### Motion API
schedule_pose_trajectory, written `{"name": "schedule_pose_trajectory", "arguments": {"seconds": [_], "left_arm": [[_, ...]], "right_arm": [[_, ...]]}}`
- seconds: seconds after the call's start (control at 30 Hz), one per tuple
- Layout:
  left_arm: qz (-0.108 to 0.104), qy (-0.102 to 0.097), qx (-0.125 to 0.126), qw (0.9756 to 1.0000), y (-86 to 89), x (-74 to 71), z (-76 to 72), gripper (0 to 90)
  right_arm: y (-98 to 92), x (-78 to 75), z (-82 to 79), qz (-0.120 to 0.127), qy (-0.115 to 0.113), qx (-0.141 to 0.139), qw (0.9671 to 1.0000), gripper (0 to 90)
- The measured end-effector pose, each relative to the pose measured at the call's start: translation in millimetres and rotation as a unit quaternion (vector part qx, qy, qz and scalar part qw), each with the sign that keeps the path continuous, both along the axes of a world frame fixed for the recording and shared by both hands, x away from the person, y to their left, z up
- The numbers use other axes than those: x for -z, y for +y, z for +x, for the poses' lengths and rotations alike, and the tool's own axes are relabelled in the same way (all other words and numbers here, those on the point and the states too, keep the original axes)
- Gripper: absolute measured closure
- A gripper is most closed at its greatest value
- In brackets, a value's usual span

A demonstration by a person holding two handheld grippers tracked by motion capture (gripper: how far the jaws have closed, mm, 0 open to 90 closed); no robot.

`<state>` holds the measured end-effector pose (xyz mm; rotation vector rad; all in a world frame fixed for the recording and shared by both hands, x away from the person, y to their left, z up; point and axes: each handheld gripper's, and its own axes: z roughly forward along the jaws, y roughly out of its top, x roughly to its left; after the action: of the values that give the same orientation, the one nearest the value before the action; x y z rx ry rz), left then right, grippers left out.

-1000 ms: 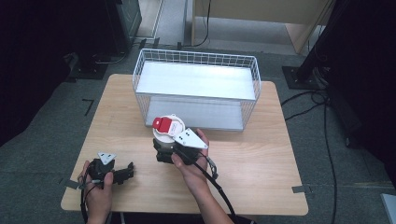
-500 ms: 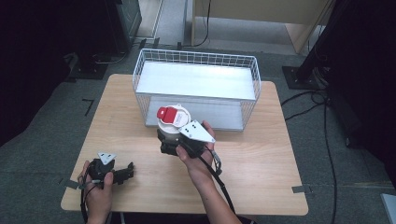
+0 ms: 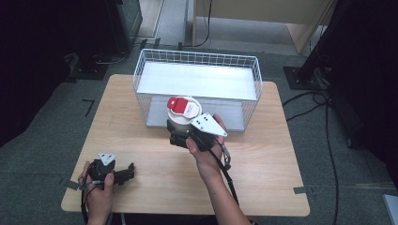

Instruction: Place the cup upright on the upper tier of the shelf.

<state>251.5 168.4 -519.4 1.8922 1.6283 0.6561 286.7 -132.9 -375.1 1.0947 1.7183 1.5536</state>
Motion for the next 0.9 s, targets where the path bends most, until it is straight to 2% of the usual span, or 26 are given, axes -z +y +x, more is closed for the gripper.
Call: {"name": "schedule_pose_trajectory", "arguments": {"seconds": [0.73, 0.9], "left_arm": [[0.0, -0.001, 0.0, 1.0, -0.1, 0.1, 0.0, 0.0], [0.0, 0.0, 0.0, 1.0, -0.1, 0.1, 0.0, 0.0]], "right_arm": [[-26.0, -29.9, 8.6, 0.003, -0.027, 0.031, 0.9991, 6.6], [-30.4, -38.7, 11.5, -0.002, -0.036, 0.036, 0.9987, 6.6]]}}
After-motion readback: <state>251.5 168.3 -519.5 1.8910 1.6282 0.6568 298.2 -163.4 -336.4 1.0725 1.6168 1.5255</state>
